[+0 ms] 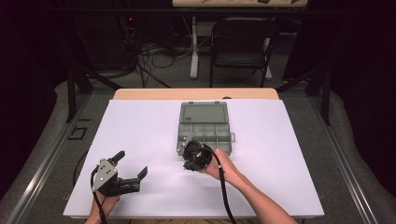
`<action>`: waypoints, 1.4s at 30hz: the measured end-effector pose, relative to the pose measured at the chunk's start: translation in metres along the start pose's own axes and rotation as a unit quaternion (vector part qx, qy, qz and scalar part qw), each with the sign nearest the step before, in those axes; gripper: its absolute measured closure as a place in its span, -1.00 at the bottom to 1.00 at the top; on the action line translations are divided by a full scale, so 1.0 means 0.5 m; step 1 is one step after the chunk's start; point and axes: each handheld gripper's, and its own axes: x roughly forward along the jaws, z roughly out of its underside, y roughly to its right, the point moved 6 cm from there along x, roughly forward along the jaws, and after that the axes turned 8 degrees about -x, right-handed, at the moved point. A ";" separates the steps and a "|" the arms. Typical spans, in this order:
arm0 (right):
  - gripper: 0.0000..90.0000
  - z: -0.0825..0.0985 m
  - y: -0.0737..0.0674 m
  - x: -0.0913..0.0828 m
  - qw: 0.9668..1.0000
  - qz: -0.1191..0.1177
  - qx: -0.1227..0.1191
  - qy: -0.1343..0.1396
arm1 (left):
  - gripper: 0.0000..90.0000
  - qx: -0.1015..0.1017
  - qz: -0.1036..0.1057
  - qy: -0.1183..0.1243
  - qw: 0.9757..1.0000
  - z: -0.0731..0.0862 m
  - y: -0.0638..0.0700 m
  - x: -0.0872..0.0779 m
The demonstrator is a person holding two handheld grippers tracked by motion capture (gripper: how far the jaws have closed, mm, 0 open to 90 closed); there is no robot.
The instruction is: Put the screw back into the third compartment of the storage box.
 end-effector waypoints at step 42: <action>0.92 0.020 0.112 -0.169 0.995 0.074 0.052 0.043 | -1.00 -0.002 0.002 -0.006 1.000 0.002 0.002 0.001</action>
